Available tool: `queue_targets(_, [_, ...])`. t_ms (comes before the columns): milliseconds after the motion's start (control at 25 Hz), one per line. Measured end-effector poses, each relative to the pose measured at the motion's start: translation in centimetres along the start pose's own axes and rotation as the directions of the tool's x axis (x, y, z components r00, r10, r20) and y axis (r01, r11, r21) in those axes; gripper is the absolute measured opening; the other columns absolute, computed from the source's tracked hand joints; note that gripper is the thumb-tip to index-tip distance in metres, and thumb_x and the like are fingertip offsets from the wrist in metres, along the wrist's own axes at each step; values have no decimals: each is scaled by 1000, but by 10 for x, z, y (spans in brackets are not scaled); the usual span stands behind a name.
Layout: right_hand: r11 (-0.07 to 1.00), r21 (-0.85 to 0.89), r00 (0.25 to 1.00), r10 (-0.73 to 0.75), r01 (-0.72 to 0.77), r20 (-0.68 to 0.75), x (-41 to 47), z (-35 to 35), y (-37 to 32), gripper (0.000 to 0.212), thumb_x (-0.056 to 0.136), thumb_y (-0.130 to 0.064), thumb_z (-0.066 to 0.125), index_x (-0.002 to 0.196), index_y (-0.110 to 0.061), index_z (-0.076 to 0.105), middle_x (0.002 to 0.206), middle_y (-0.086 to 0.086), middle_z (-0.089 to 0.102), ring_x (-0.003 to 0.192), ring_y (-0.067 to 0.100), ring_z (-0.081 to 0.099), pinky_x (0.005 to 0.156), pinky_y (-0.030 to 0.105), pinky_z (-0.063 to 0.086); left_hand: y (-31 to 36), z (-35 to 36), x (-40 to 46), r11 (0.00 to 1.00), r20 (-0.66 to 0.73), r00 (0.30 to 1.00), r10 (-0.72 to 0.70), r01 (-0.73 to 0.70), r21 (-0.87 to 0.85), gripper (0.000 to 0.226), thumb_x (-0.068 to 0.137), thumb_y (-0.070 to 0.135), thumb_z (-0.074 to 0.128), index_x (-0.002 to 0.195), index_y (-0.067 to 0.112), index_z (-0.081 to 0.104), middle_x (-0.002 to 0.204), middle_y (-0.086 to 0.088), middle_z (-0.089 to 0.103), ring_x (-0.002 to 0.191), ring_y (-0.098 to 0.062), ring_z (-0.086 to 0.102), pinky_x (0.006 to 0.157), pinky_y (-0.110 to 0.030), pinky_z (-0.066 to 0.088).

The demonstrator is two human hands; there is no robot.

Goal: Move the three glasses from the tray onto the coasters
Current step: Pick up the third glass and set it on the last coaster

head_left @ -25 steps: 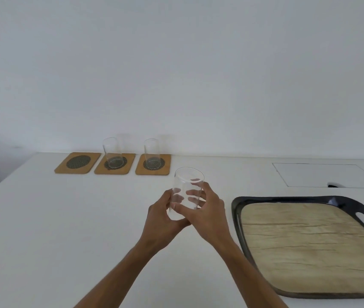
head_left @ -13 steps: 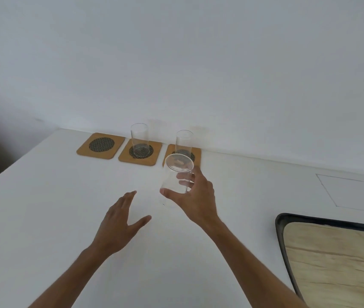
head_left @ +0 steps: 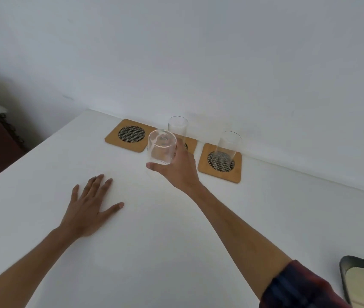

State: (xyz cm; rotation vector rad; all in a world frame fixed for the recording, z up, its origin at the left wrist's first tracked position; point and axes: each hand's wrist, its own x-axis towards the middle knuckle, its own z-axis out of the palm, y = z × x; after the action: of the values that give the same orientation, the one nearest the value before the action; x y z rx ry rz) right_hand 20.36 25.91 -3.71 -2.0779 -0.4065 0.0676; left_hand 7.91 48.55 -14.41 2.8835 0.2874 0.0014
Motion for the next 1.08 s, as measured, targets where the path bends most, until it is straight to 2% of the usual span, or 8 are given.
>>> queue_targets(160, [999, 42, 999, 30, -31, 34, 49, 36, -7, 75, 63, -35, 91, 121, -12, 49, 112, -1, 66, 97, 16, 61, 80, 30, 47, -11, 0, 15, 1000, -5, 1000, 23, -23, 4, 87, 77, 83, 11, 151, 36, 7, 162, 6, 3, 148, -11, -3, 119, -44, -1])
queue_targets(280, [996, 81, 999, 32, -34, 23, 84, 59, -5, 78, 61, -33, 93, 122, -9, 50, 119, 7, 68, 104, 20, 64, 84, 34, 52, -22, -2, 32, 999, 5, 999, 38, -38, 0, 82, 77, 83, 9, 149, 44, 4, 162, 10, 0, 147, -8, -7, 119, -42, -3])
queue_targets(360, [996, 82, 999, 38, -39, 18, 106, 73, -2, 79, 61, -31, 93, 122, -8, 50, 118, 7, 68, 101, 20, 63, 84, 36, 53, -28, -3, 41, 999, 5, 999, 39, -39, -2, 79, 77, 83, 9, 148, 47, 3, 162, 12, -1, 147, -7, -8, 119, -41, -4])
queue_targets(440, [996, 71, 999, 45, -45, 4, 127, 85, 2, 79, 60, -32, 93, 123, -9, 50, 115, 6, 69, 98, 20, 63, 81, 34, 52, -30, -3, 44, 999, 7, 999, 42, -42, 3, 78, 78, 82, 10, 147, 47, 3, 161, 13, -2, 146, -7, -10, 119, -41, -5])
queue_targets(640, [999, 25, 999, 34, -34, 12, 164, 111, 10, 83, 62, -39, 90, 128, -14, 46, 117, 6, 66, 109, 24, 63, 91, 39, 52, -30, -4, 44, 999, -4, 999, 48, -48, -15, 77, 79, 82, 12, 148, 47, 5, 161, 13, -3, 146, -6, -10, 119, -41, -5])
queue_targets(880, [998, -59, 999, 8, -6, 46, 183, 128, 13, 76, 67, -37, 87, 126, -15, 44, 106, -2, 55, 94, 21, 55, 87, 38, 48, -32, 0, 45, 998, -23, 998, 56, -56, -21, 76, 81, 81, 15, 148, 47, 5, 161, 13, -2, 146, -6, -10, 119, -41, -4])
queue_targets(1080, [993, -119, 999, 4, 1, 38, 192, 134, 11, 75, 69, -37, 84, 128, -14, 42, 113, 4, 62, 107, 27, 63, 90, 41, 50, -31, 0, 45, 998, -20, 998, 54, -54, -19, 76, 81, 81, 16, 148, 47, 5, 161, 14, -3, 146, -6, -11, 119, -41, -4])
